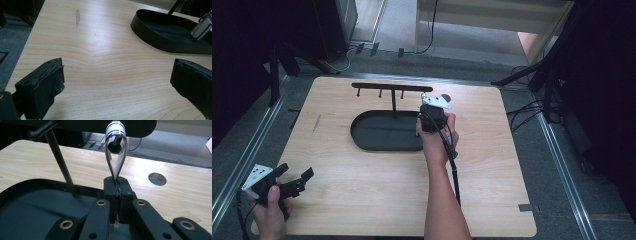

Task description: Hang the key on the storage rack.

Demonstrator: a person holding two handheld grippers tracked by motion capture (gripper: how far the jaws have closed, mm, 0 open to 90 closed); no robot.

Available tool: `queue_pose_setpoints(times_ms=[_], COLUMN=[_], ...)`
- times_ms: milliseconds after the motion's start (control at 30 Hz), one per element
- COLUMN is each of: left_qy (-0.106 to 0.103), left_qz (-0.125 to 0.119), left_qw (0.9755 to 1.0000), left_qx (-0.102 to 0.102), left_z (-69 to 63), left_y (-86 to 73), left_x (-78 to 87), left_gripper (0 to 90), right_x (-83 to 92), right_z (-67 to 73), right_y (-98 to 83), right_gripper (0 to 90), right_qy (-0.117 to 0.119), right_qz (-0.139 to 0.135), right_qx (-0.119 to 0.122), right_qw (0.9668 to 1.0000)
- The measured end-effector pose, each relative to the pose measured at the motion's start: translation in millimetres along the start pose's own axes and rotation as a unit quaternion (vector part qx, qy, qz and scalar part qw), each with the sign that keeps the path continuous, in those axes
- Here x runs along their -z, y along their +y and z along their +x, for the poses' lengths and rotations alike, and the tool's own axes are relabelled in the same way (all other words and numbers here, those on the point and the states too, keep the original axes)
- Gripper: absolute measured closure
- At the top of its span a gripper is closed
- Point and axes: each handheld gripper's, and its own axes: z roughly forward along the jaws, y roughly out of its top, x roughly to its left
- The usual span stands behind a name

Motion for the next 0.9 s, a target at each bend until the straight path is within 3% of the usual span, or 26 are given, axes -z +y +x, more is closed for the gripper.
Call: queue_pose_setpoints(times_ms=[167, 400, 467, 567, 600, 633, 800, 867, 900], left_qy=[0.000, -0.001, -0.001, -0.001, -0.001, -0.001, -0.002, -0.002, -0.001], left_qz=[0.000, -0.001, 0.000, -0.001, -0.001, -0.001, -0.001, -0.001, -0.001], left_qw=[1.0000, 1.0000, 1.0000, 1.0000, 1.0000, 1.0000, 1.0000, 1.0000, 1.0000], left_qx=[0.002, 0.003, 0.003, 0.002, 0.002, 0.002, 0.000, 0.001, 0.000], left_z=[0.2, 0.4, 0.4, 0.4, 0.4, 0.3, 0.2, 0.1, 0.1], left_y=[0.0, 0.1, 0.1, 0.1, 0.1, 0.1, 0.0, 0.0, 0.0], left_x=[0.1, 0.0, -0.1, 0.0, 0.0, 0.1, 0.0, 0.0, -0.1], left_gripper=[0.0, 0.0, 0.0, 0.0, 0.0, 0.0, 0.0, 0.0, 0.0], right_x=[-4.4, -8.2, -9.0, -8.7, -8.7, -6.7, -1.7, 1.8, 5.0], right_z=[-1.4, -2.7, -3.2, -4.0, -4.0, -6.5, -15.4, -19.5, -22.9], right_y=[2.3, -0.1, -1.0, -3.9, -3.9, -4.4, -5.7, -6.7, -7.3], right_gripper=[88.4, 87.7, 77.7, 54.5, 54.5, 44.8, 33.0, 23.0, 13.5], right_qy=[0.002, 0.001, 0.005, -0.003, -0.003, -0.028, -0.031, -0.021, -0.022], right_qz=[0.001, 0.006, 0.001, -0.023, -0.023, -0.026, -0.022, -0.011, -0.001], right_qx=[-0.013, -0.012, 0.002, 0.040, 0.040, 0.052, 0.039, 0.037, 0.039], right_qw=[0.9999, 0.9999, 1.0000, 0.9989, 0.9989, 0.9979, 0.9985, 0.9990, 0.9990])
